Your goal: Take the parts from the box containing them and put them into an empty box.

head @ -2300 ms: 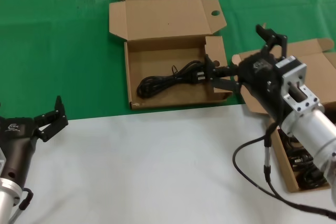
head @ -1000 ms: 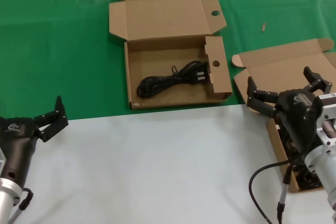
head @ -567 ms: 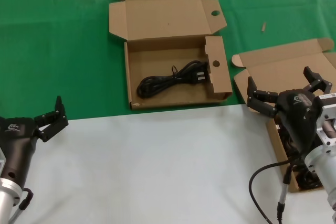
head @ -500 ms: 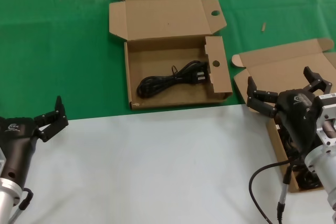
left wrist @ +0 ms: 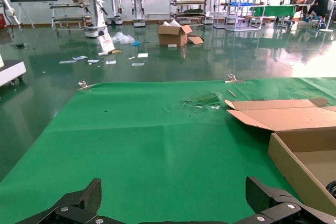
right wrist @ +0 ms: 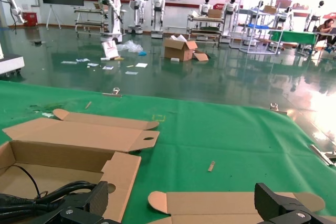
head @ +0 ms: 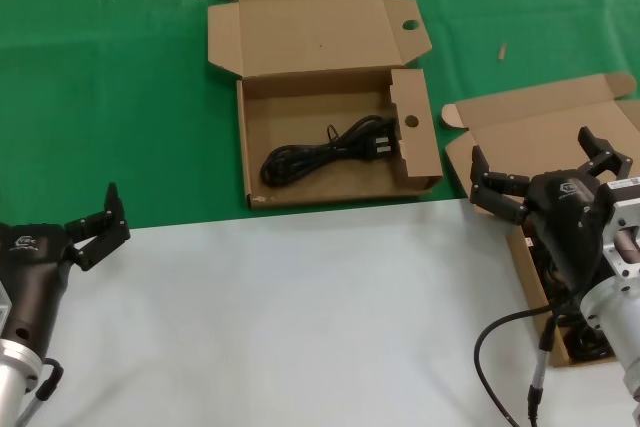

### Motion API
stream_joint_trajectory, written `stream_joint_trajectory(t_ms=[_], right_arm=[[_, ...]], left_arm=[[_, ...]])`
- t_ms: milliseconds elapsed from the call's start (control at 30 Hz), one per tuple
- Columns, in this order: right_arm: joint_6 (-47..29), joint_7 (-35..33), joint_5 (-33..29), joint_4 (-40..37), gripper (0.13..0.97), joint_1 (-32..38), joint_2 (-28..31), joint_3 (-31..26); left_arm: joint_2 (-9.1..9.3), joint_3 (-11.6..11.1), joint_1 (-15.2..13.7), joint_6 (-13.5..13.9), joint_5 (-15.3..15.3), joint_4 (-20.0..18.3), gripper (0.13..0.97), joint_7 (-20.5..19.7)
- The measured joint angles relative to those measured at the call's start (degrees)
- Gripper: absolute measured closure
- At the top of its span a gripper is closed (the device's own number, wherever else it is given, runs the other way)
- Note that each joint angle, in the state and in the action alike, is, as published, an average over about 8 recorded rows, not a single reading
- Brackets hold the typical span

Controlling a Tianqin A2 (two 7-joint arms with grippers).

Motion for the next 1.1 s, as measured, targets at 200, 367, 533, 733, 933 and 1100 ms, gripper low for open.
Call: stream_joint_trajectory(t_ms=[200, 367, 533, 733, 933, 1100], right_arm=[[0.0, 0.0, 0.0, 0.0, 0.129, 0.0, 0.0, 0.0], [0.0, 0.0, 0.0, 0.0, 0.129, 0.0, 0.0, 0.0], [0.0, 0.0, 0.0, 0.0, 0.129, 0.0, 0.0, 0.0], [0.0, 0.0, 0.0, 0.0, 0.129, 0.0, 0.0, 0.0], [0.0, 0.0, 0.0, 0.0, 0.129, 0.0, 0.0, 0.0], [0.0, 0.0, 0.0, 0.0, 0.129, 0.0, 0.0, 0.0]], left_arm=[[0.0, 0.0, 0.0, 0.0, 0.0, 0.0, 0.132, 0.01], [0.0, 0.0, 0.0, 0.0, 0.0, 0.0, 0.132, 0.02], [0.0, 0.0, 0.0, 0.0, 0.0, 0.0, 0.132, 0.02], [0.0, 0.0, 0.0, 0.0, 0.0, 0.0, 0.132, 0.01], [0.0, 0.0, 0.0, 0.0, 0.0, 0.0, 0.132, 0.01], [0.0, 0.0, 0.0, 0.0, 0.0, 0.0, 0.132, 0.01]])
